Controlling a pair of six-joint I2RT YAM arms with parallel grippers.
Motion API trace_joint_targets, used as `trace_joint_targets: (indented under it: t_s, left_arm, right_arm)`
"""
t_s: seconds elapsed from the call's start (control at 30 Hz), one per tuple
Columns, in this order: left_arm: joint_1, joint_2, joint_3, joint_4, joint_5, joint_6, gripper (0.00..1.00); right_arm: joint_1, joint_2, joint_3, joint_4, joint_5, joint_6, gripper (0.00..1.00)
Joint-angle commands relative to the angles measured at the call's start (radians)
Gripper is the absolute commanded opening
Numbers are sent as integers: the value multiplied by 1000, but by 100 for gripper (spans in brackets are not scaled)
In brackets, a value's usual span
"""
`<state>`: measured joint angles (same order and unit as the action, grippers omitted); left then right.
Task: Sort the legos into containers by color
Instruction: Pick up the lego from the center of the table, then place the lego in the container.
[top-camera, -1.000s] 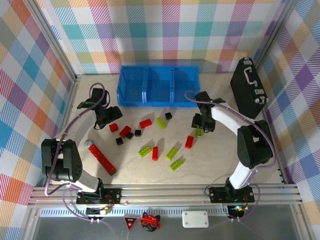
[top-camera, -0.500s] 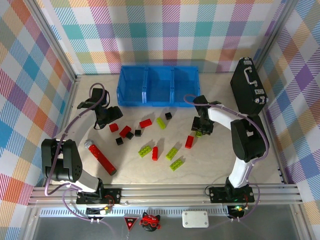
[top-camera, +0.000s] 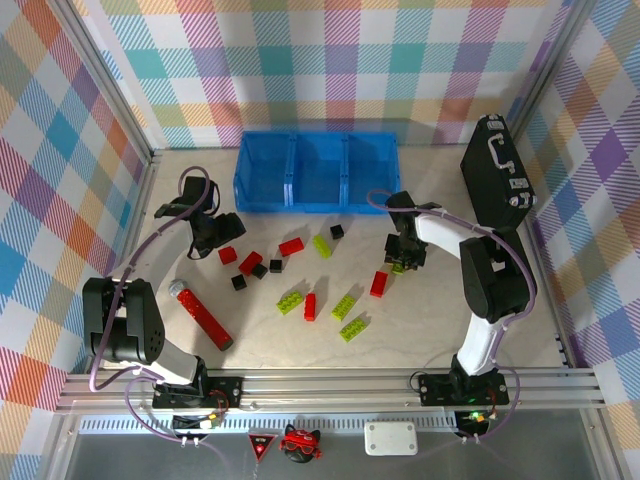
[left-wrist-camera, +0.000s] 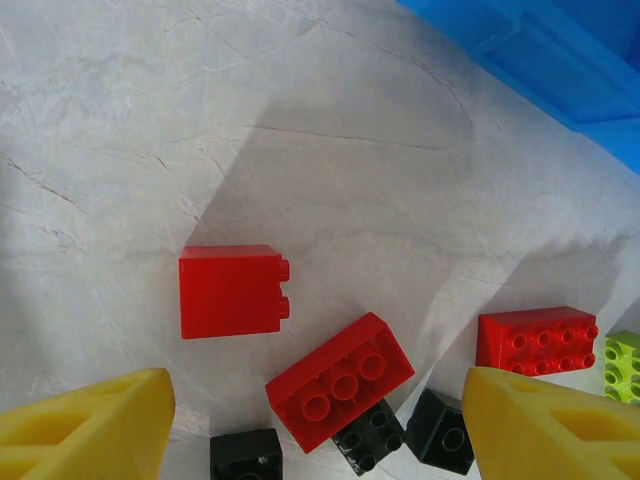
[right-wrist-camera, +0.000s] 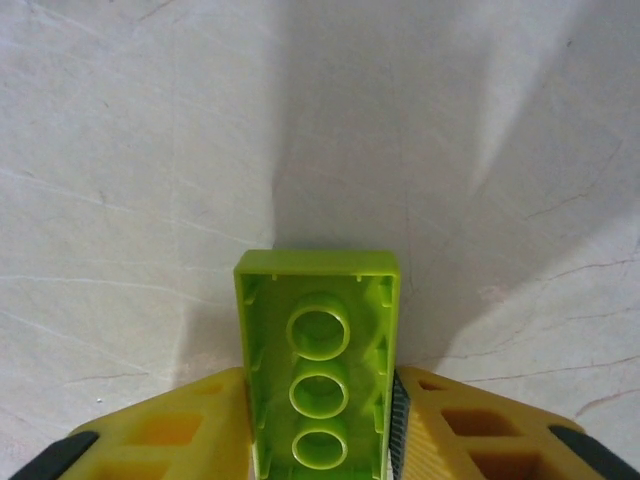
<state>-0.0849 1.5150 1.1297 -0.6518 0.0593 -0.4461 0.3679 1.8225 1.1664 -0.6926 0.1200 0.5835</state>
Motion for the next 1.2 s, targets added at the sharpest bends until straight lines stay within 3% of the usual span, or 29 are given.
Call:
trace_joint_targets:
  t_s: [0.0, 0.43, 0.87, 1.17]
  left_arm:
    - [-6, -22, -5, -12, -7, -5, 76]
    - [-6, -43, -10, -34, -28, 14, 76]
    - [-6, -105, -41, -59, -79, 46, 76]
    - [-6, -113, -41, -69, -84, 55, 76]
  right_arm:
    - [5, 12, 15, -21, -3, -15, 35]
    - [21, -46, 124, -98, 24, -43, 32]
    - [27, 107, 525, -189, 27, -137, 32]
    - [128, 300, 877, -262, 7, -154, 31]
